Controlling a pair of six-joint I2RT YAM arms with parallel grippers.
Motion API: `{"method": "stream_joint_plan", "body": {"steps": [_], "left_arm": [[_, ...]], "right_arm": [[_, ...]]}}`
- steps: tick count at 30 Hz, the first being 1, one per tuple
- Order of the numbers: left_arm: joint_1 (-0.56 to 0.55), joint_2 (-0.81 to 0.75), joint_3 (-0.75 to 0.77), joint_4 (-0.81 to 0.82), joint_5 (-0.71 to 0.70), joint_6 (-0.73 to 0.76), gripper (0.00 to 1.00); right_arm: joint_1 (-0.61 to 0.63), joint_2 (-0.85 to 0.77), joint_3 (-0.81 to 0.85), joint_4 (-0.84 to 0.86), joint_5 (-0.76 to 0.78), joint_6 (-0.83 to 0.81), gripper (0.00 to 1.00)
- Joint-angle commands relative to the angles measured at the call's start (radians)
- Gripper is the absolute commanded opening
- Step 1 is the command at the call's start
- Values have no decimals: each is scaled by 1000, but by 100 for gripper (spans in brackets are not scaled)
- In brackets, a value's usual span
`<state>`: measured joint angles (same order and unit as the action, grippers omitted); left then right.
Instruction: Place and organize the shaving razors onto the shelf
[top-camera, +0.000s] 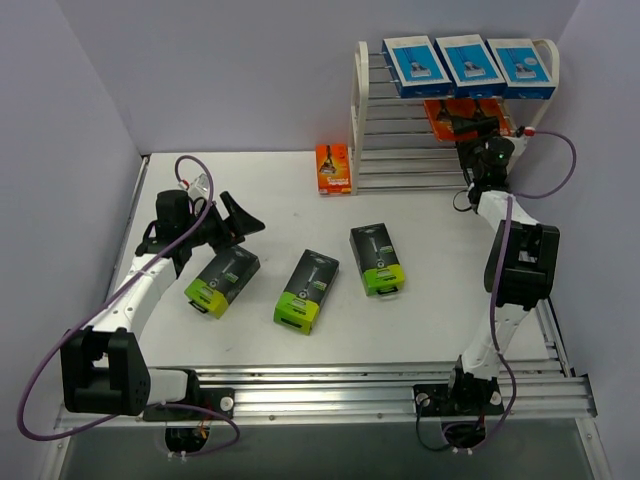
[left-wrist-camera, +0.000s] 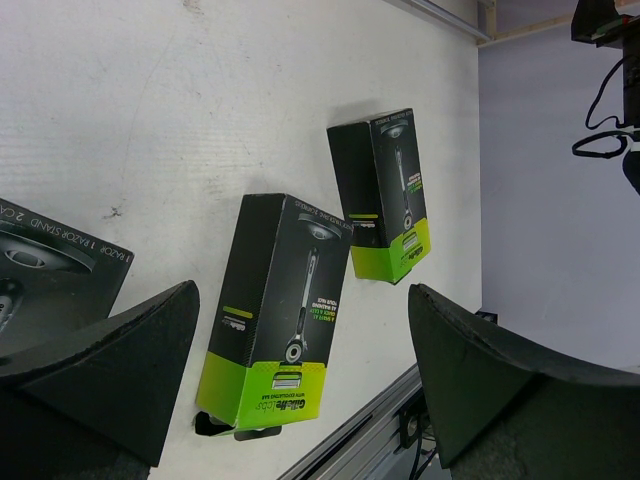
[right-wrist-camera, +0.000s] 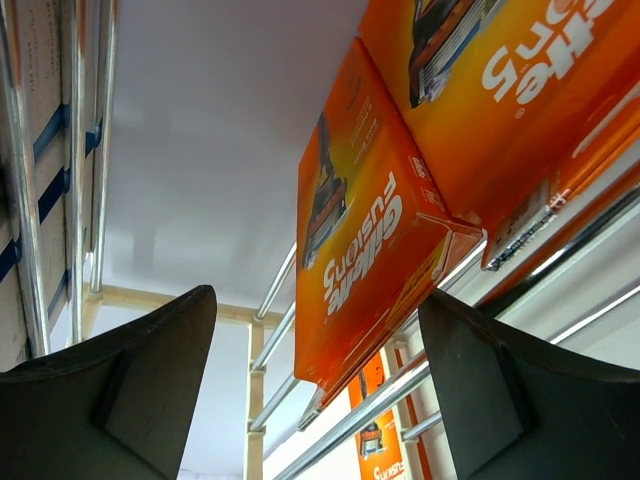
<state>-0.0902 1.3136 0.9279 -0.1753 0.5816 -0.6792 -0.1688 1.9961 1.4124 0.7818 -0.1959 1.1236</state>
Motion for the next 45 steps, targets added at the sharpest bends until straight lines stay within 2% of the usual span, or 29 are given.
{"method": "stream_joint_plan", "body": {"steps": [1, 8, 29, 36, 45], "left_arm": [[1, -19, 15, 40, 14, -2, 94], [1, -22, 14, 40, 14, -3, 94], [3, -45, 9, 36, 7, 12, 94], [12, -53, 14, 20, -12, 24, 94], [23, -54, 17, 16, -28, 41, 94]], "right_arm": [[-14, -57, 22, -82, -20, -25, 78], [-17, -59, 88, -242, -46, -70, 79], [-35, -131, 28, -277, -109, -91, 81], [-44, -232, -73, -266, -145, -116, 82], [-18, -465, -383, -236, -208, -162, 83]]}}
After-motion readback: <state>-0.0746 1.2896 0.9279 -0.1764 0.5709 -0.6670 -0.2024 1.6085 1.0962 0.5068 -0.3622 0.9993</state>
